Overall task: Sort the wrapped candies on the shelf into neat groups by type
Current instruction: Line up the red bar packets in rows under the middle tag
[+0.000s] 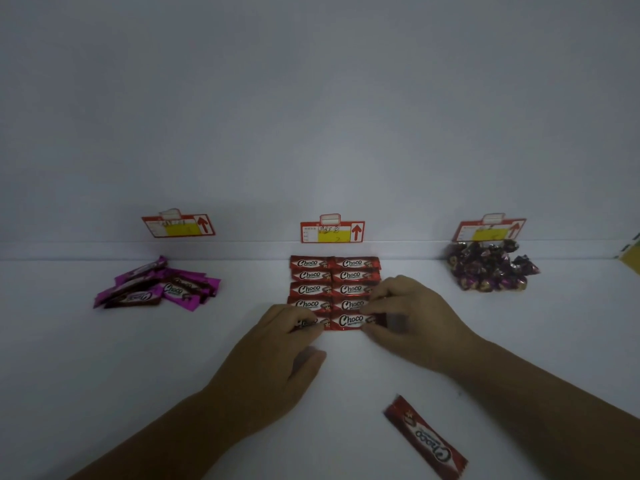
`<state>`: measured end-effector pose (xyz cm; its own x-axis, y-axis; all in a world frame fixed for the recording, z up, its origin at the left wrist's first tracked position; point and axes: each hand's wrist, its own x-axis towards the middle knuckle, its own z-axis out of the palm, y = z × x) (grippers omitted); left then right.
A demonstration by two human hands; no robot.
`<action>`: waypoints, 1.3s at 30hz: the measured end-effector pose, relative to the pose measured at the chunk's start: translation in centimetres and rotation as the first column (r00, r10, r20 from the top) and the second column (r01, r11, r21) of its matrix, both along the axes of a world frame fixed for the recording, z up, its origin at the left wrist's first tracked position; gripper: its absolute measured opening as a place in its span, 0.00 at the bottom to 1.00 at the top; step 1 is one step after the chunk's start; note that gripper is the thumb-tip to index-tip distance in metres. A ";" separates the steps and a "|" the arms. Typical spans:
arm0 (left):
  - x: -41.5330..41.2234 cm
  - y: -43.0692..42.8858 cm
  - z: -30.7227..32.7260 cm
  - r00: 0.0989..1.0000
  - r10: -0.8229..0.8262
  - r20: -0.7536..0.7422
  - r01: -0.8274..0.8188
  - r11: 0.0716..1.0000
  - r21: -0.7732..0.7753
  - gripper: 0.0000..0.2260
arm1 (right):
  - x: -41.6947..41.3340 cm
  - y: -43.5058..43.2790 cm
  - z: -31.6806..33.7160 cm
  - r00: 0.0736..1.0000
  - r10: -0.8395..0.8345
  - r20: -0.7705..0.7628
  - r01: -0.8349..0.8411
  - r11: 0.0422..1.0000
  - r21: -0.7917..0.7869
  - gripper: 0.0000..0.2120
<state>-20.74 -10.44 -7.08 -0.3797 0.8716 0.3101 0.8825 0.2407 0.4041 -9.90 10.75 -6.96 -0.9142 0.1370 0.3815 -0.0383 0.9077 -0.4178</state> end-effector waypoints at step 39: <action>4.6 -1.8 1.0 0.977 -0.208 -0.044 0.207 0.978 -0.039 0.16 | 5.0 -5.6 3.0 0.919 0.240 0.312 -0.216 0.970 -0.110 0.09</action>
